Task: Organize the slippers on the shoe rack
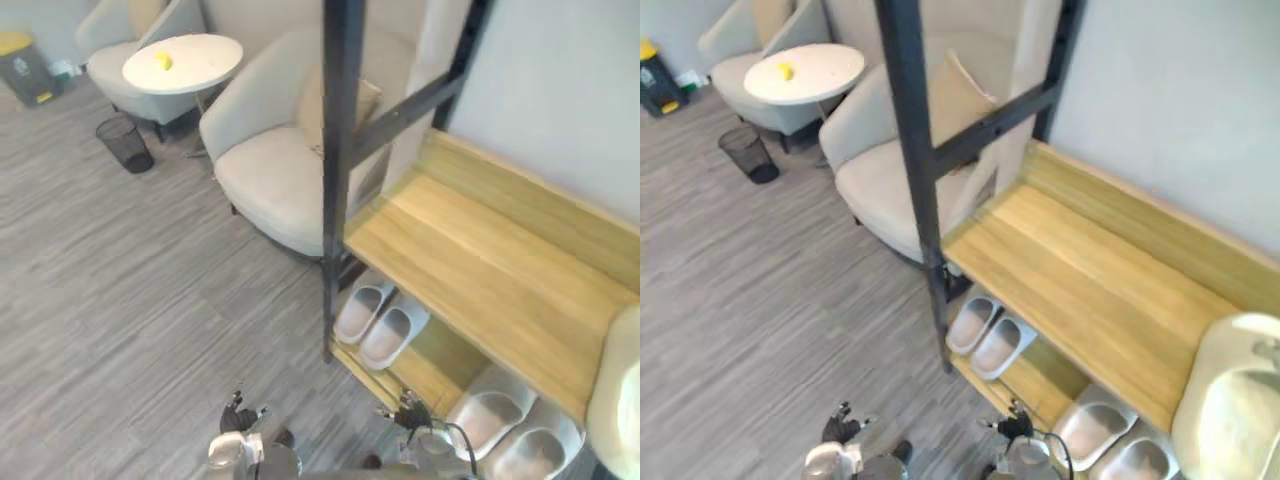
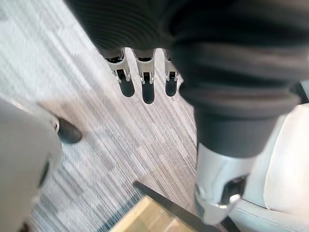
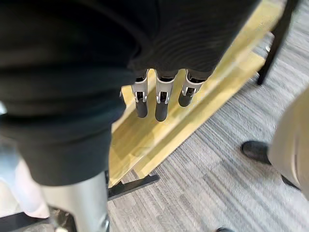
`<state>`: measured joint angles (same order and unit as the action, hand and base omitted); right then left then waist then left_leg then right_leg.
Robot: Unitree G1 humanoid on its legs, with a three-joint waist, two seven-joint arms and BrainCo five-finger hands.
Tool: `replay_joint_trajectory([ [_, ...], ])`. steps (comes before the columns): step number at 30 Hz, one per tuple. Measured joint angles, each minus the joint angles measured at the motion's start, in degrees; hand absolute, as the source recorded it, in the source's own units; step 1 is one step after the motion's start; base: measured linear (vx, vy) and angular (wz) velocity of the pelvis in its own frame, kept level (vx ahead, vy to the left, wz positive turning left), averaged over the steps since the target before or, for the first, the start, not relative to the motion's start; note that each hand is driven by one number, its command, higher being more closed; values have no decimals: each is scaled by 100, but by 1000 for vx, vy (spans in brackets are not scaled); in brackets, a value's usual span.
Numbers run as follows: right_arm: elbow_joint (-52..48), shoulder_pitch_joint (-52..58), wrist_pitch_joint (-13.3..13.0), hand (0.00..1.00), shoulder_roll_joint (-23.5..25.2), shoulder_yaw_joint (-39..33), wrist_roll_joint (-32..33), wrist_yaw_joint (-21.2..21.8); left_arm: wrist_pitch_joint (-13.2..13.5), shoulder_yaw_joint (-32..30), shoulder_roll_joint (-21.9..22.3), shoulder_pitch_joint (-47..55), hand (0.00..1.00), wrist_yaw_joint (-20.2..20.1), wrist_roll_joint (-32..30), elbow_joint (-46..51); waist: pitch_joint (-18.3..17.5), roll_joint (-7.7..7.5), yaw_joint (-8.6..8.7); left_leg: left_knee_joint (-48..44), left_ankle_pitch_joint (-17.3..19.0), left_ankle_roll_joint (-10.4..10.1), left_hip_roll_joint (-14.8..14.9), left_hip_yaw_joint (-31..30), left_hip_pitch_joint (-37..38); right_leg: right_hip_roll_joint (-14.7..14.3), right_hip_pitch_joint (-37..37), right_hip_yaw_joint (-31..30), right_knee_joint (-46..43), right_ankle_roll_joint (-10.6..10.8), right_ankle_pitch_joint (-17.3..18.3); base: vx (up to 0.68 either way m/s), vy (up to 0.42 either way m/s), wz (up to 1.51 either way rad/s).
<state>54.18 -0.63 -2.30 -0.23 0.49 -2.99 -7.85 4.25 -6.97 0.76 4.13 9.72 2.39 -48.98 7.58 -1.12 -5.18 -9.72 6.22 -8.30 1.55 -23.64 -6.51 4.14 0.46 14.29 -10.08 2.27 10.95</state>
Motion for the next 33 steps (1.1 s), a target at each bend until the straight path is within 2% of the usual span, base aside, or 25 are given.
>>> replay_joint_trajectory([
  [1, -11, -2, 0, 0, -2, 0, 22, -3, -2, 17, 0, -19, 0, 1, 0, 0, 7, -11, 1, -28, -21, -8, -20, 11, -55, 9, -1, 48, 11, 0, 0, 34, 0, 94],
  [3, -62, -46, 2, 0, -6, -30, 79, -6, -7, 217, 3, -81, 0, -4, 9, 91, 73, -57, 12, -290, -334, 98, -138, 711, -440, 180, -1, 417, 26, -22, -28, -10, 3, 94],
  [5, -91, -189, 1, 0, 13, -37, 82, -4, -7, 381, 6, -56, 0, 0, 2, 254, 206, 31, 11, -221, -610, 504, -8, 2050, -551, 192, 61, 600, 22, -176, -171, -64, 21, 87],
  [6, -115, -260, -16, 0, 46, -29, 84, -5, -6, 436, -14, -28, 0, -3, 0, 289, 222, 78, 59, -270, -422, 738, 118, 2846, -561, 212, 64, 802, 35, -206, -185, -83, 39, 94],
  [7, -119, -343, -55, 0, 2, -29, 84, -5, -25, 485, -4, -117, 0, -6, -3, 261, 262, 157, 88, -1054, 43, 948, 373, 3647, -716, 214, 106, 1086, 6, -211, -147, -66, 34, 73],
  [8, -126, -346, -55, 0, -6, -31, 83, -5, -35, 500, -1, -119, 0, -6, -3, 259, 267, 163, 104, -1197, 99, 999, 438, 3808, -741, 225, 103, 1142, -15, -210, -147, -61, 69, 77],
  [9, -164, -350, -54, 0, -59, -51, 85, -10, -69, 602, -4, -89, 0, -10, -3, 256, 306, 293, 218, -1495, 180, 1024, 660, 4404, -752, 276, 108, 1378, -261, -136, -93, -71, 73, 69],
  [10, -170, -391, -50, 0, -134, -64, 87, -20, -78, 656, -20, -102, 0, -15, -5, 256, 331, 296, 247, -1448, 128, 1023, 556, 4465, -760, 301, 82, 1379, -393, -70, -7, -140, 129, 102],
  [11, -169, -325, -43, 0, -181, -95, 87, -28, -76, 766, -45, -119, 0, -17, -7, 274, 304, 255, 292, -1090, 86, 977, 335, 4298, -689, 361, 48, 1330, -316, -57, 148, -133, 137, 111],
  [12, -142, -264, -30, 0, -236, -158, 88, -36, -88, 945, -122, -212, 0, -17, -16, 235, 306, 173, 337, -226, -153, 909, -40, 4028, -484, 535, 51, 1436, -122, 28, 157, -118, 150, 102],
  [13, -146, -252, -26, 0, -202, -220, 89, -43, -84, 1002, -161, -269, 0, -22, -19, 236, 327, 79, 349, -84, -175, 949, -145, 4100, -409, 681, 15, 1566, -66, 32, 54, 15, 134, 74],
  [14, -161, -301, -4, 0, -236, -260, 88, -64, -124, 952, -169, -234, 0, -15, -79, 186, 397, 168, 345, -246, 67, 1019, -39, 4124, -305, 630, 14, 1604, -218, 132, -10, 29, 93, 35],
  [15, -163, -347, 6, 0, -219, -268, 89, -74, -132, 930, -183, -219, 0, -14, -102, 141, 413, 164, 360, -196, -10, 1001, -84, 4067, -297, 654, 20, 1595, -219, 105, -31, 21, 98, 33],
  [18, -135, -238, 16, 0, -180, -253, 86, -98, -129, 904, -280, -170, 0, -1, -118, 2, 411, 128, 381, 729, -511, 1172, -399, 3850, 153, 764, 79, 1510, -195, 118, -223, -70, 134, 33],
  [23, -78, -199, 37, 0, -190, -244, 75, -95, -120, 900, -399, -14, 0, -6, -119, -14, 408, 130, 380, 1239, -709, 1180, -607, 3409, 433, 1000, 61, 1574, -802, 191, -208, -22, 66, 38],
  [25, -76, -116, 72, 0, -173, -228, 75, -87, -119, 909, -412, 16, 0, -9, -119, -13, 404, 130, 439, 1285, -714, 1187, -669, 2951, 516, 1058, -109, 1214, -1424, 111, -62, 30, 2, 96],
  [27, -91, -49, 68, 0, -72, -225, 77, -65, -122, 873, -456, 18, 0, -5, -119, -56, 390, 103, 489, 1288, -721, 1176, -656, 2490, 519, 674, -334, 280, -1631, 160, 271, 71, -64, 111],
  [29, -82, -69, 64, 0, -13, -144, 78, -52, -126, 785, -453, 4, 0, 3, -115, -142, 389, 93, 477, 1317, -776, 1262, -609, 2116, 518, 306, -712, -223, -1666, 175, 408, 79, -92, 83],
  [32, -80, -115, 62, 0, -15, 17, 77, -38, -121, 738, -443, -9, 0, 4, -109, -238, 385, 83, 483, 1248, -775, 1261, -612, 1712, 496, 67, -1023, -511, -1432, 115, 367, 69, -120, 102],
  [33, -73, -87, 66, 0, 20, 30, 77, -3, -112, 683, -467, -10, 0, -5, -109, -239, 334, -67, 514, 1213, -765, 1246, -780, 1424, 421, 121, -1019, -584, -933, 13, 329, 72, -160, 102],
])
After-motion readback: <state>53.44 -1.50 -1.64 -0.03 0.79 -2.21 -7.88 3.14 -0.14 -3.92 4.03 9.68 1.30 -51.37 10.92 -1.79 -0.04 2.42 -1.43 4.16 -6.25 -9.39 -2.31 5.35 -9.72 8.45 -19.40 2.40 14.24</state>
